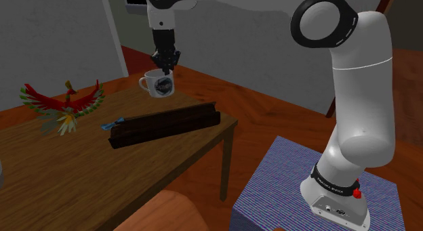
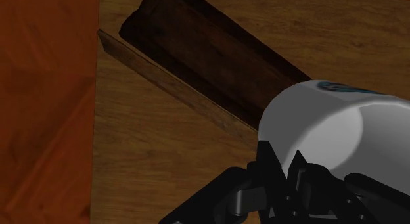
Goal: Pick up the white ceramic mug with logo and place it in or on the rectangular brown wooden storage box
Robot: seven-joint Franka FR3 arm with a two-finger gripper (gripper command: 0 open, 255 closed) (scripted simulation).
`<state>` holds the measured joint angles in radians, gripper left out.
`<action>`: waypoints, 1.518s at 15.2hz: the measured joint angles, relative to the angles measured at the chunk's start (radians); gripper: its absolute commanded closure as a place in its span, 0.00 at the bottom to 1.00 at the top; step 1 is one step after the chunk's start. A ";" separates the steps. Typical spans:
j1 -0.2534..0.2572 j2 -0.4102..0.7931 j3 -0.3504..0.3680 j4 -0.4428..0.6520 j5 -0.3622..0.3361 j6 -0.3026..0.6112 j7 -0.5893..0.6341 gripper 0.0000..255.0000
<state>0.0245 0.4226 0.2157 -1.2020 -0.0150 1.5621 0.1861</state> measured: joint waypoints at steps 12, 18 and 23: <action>-0.015 -0.019 -0.004 -0.181 0.004 0.161 -0.017 1.00; -0.017 -0.012 -0.005 -0.245 0.003 0.232 -0.020 1.00; -0.017 -0.010 -0.006 -0.249 0.003 0.238 -0.020 1.00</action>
<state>0.0073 0.4126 0.2101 -1.4509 -0.0123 1.7997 0.1660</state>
